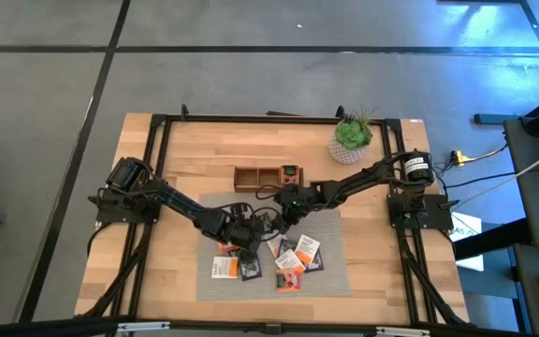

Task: Pick & Place Tea
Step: Put the blue tea bag into the middle section of the wooden organizer

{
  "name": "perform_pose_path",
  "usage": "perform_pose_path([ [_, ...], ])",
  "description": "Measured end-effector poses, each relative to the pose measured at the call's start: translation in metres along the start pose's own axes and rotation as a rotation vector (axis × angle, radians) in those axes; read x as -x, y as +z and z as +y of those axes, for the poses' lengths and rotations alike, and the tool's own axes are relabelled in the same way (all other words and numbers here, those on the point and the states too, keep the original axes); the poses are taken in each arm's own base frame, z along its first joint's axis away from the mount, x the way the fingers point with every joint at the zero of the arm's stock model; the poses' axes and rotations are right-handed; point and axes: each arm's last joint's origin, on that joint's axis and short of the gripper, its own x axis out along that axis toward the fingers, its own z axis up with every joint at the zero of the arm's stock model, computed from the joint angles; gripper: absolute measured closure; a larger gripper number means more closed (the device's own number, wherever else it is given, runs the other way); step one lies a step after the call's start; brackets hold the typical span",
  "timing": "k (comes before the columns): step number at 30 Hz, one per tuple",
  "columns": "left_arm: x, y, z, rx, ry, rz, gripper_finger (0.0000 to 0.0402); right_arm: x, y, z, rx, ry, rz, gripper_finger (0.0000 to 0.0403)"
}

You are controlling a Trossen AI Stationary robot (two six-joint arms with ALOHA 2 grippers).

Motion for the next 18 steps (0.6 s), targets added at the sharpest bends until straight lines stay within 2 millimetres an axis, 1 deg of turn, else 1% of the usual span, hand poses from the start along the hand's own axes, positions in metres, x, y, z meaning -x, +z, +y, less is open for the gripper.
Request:
perform_pose_path([
  [5, 0.0, 0.0, 0.0, 0.003, 0.001, 0.0, 0.0395, 0.0, 0.0, 0.0, 0.047, 0.0, 0.0, 0.0394],
  [10, 0.006, 0.002, 0.002, -0.005, -0.002, -0.007, 0.0394, 0.0, 0.001, 0.0, 0.071, 0.006, 0.002, 0.0398],
  [14, 0.021, 0.008, 0.005, -0.011, -0.022, -0.043, 0.0391, 0.003, 0.005, -0.002, 0.083, 0.027, 0.016, 0.0399],
  [18, 0.042, 0.018, 0.009, -0.01, -0.054, -0.107, 0.0392, 0.016, 0.015, 0.002, 0.117, 0.053, -0.011, 0.04],
])
